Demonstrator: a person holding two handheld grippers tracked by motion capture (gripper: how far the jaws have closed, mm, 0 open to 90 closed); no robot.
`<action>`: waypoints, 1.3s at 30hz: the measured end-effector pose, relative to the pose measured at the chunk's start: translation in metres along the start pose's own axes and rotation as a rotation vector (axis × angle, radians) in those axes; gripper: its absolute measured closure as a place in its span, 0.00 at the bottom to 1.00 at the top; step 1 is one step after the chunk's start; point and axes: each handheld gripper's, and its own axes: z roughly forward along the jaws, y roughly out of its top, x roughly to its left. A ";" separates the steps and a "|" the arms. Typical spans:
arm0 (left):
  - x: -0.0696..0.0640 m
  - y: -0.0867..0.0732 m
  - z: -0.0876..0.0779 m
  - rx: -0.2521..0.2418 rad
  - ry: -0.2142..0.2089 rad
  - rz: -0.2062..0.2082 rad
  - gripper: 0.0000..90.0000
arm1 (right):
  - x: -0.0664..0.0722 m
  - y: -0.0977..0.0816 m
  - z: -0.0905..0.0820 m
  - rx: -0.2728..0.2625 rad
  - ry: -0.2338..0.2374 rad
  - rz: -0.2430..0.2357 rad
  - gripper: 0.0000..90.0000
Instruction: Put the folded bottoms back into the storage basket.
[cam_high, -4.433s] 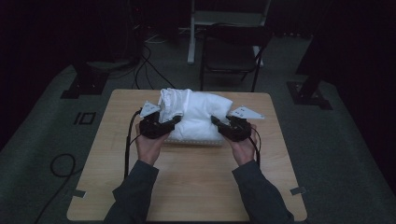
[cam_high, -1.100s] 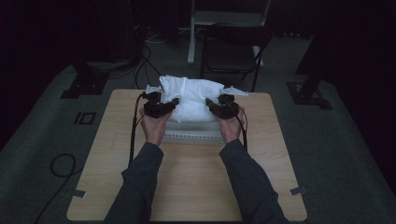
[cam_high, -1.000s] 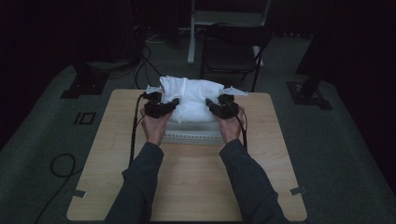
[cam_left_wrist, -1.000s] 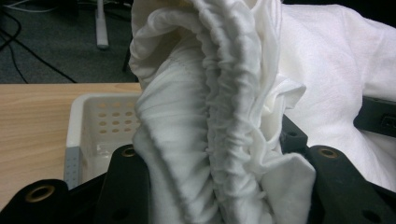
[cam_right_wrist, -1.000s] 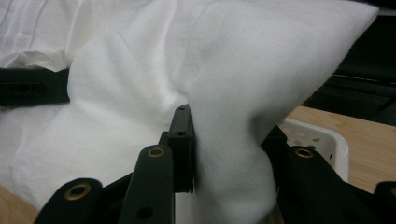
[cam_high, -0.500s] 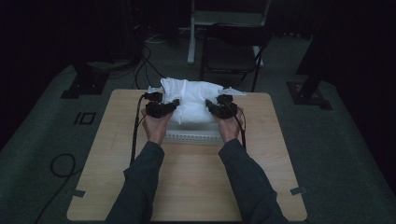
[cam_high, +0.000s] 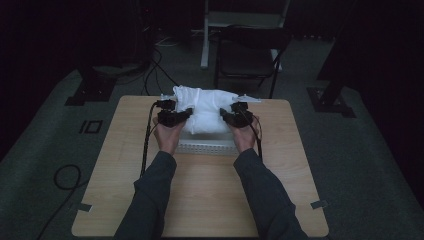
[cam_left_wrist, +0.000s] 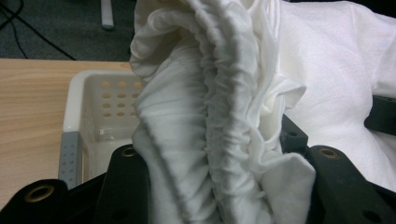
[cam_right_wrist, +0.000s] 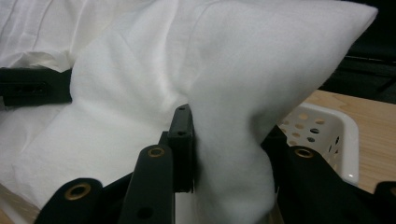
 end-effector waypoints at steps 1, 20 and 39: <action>0.000 0.000 0.001 0.004 0.001 0.001 0.59 | 0.000 -0.001 0.001 0.002 -0.001 0.001 0.75; 0.005 -0.009 0.018 0.057 0.018 0.013 0.59 | -0.006 -0.012 0.014 0.051 -0.008 0.020 0.75; 0.005 -0.015 0.027 0.095 0.034 0.025 0.59 | -0.007 -0.020 0.018 0.090 -0.014 0.017 0.75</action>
